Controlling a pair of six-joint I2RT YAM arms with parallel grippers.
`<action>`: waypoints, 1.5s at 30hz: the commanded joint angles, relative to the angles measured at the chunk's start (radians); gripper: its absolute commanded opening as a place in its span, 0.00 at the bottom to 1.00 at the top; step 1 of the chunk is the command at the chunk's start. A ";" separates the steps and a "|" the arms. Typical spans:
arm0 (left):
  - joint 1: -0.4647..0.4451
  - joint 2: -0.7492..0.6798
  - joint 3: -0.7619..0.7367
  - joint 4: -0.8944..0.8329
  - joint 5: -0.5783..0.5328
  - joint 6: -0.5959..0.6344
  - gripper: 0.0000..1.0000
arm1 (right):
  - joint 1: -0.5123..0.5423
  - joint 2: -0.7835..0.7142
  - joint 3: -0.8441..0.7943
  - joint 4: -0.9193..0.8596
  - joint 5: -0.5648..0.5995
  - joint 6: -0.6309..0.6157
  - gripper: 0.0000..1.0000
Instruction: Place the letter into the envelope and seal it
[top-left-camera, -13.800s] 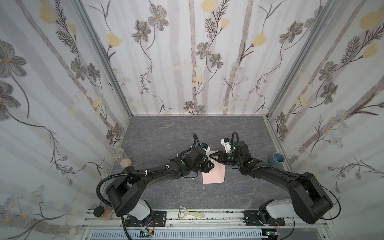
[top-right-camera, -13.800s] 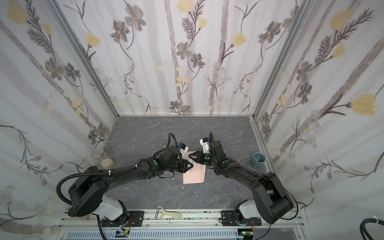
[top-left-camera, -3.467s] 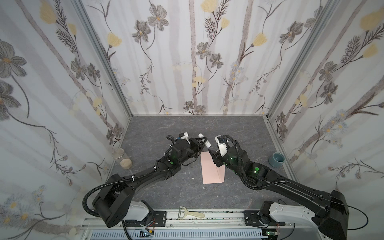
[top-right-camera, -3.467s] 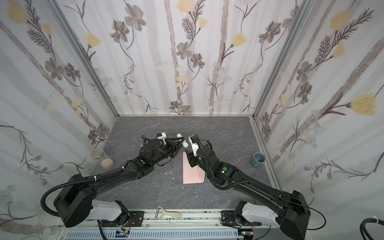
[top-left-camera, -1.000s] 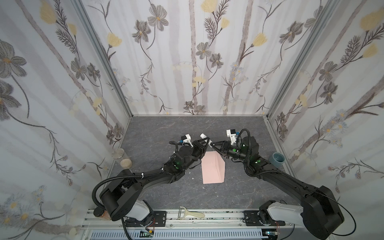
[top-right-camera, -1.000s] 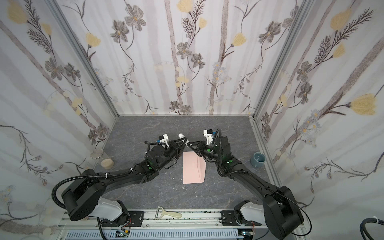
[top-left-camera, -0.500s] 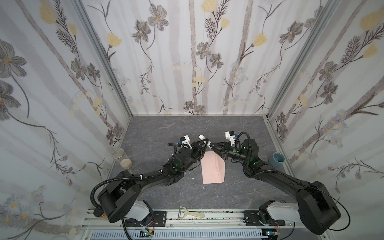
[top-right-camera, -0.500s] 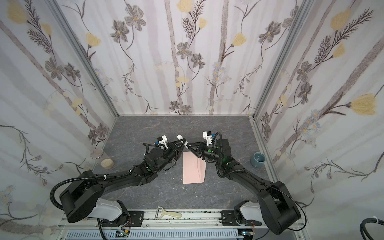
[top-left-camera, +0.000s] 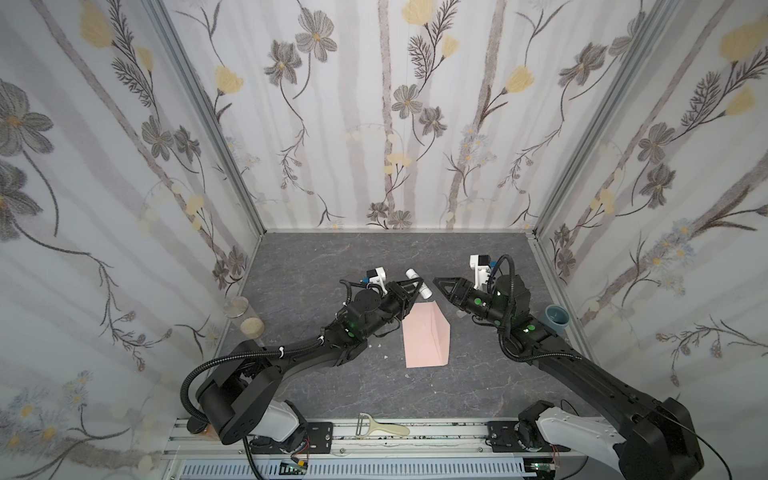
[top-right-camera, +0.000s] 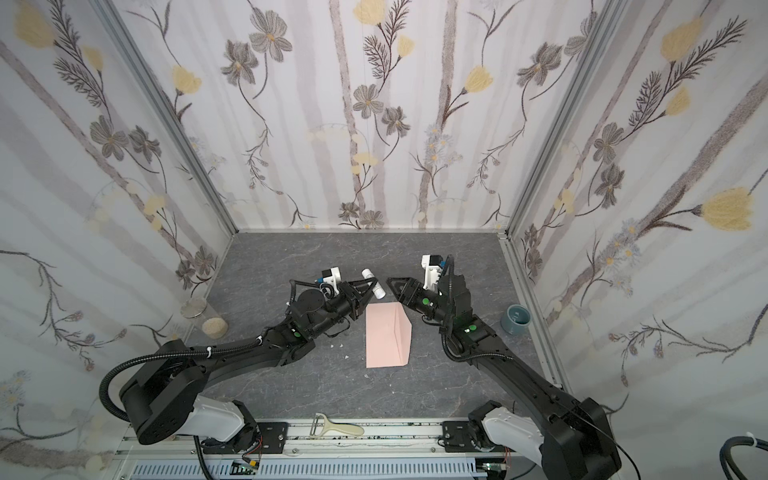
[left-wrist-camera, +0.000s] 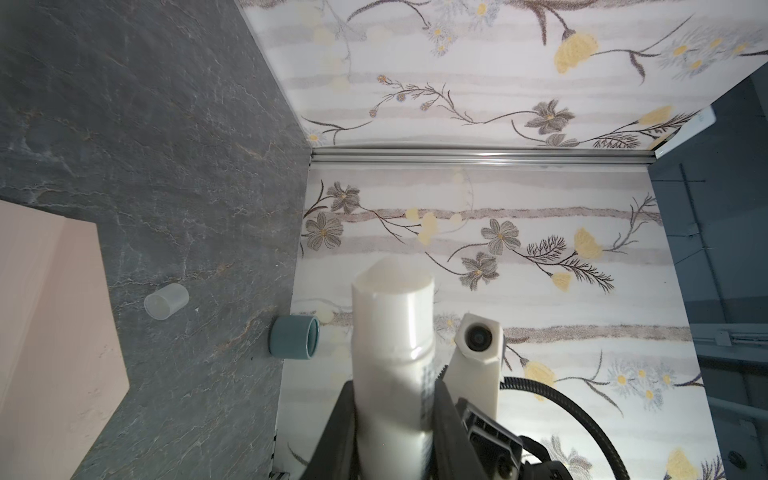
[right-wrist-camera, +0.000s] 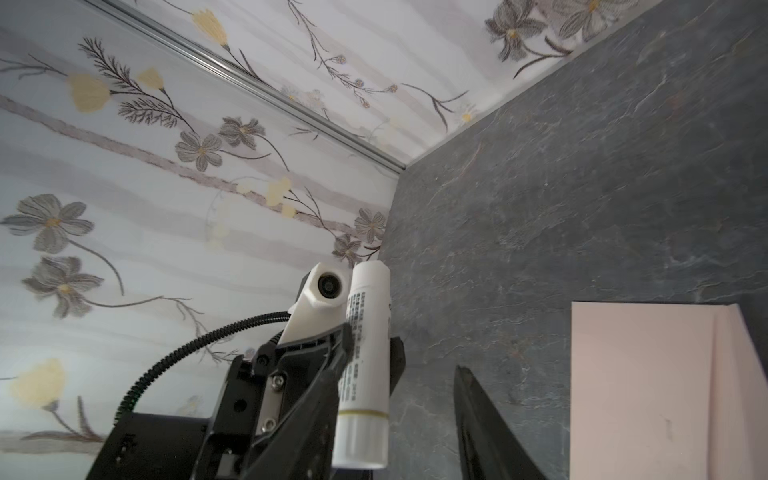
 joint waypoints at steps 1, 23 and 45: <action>0.029 -0.005 0.033 -0.110 0.090 0.033 0.00 | 0.065 -0.075 0.021 -0.186 0.267 -0.282 0.47; 0.059 -0.034 0.171 -0.395 0.181 0.133 0.00 | 0.452 0.074 0.126 -0.217 0.785 -0.816 0.49; 0.031 -0.069 0.164 -0.392 0.160 0.134 0.00 | 0.371 0.105 0.176 -0.156 0.568 -0.720 0.17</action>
